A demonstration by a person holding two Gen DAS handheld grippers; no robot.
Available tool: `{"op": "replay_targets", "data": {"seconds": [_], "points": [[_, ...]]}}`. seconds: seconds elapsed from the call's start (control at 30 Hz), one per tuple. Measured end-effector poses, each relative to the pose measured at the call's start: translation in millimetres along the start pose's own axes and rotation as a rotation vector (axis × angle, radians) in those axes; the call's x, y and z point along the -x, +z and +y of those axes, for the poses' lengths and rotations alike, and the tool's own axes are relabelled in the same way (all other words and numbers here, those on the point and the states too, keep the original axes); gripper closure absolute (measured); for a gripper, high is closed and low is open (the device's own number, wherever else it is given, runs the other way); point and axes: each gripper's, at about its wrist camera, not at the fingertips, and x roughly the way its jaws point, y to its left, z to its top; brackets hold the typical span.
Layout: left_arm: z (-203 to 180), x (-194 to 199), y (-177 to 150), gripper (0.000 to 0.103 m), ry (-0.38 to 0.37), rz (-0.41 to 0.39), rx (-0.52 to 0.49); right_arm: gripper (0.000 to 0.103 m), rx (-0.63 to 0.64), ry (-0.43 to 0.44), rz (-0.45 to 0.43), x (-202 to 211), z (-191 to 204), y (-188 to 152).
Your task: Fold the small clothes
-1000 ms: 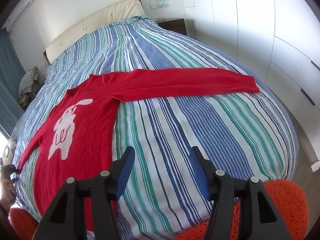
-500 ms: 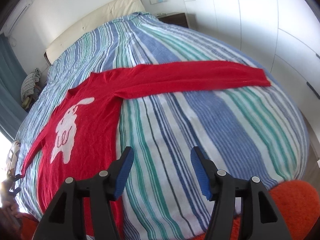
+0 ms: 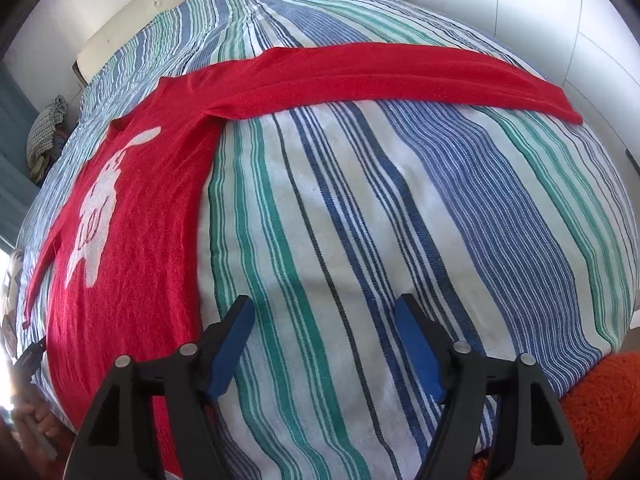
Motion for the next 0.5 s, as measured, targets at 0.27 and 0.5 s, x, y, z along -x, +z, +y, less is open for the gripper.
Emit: {"op": "replay_targets", "data": {"seconds": [0.27, 0.5], "points": [[-2.6, 0.0, -4.7, 0.000, 0.005, -0.017, -0.006, 0.028, -0.028, 0.025, -0.005, -0.6, -3.5, 1.1], [-3.6, 1.3, -7.4, 0.000, 0.010, -0.025, -0.009, 0.026, -0.022, 0.021, -0.007, -0.8, -2.6, 0.6]]}}
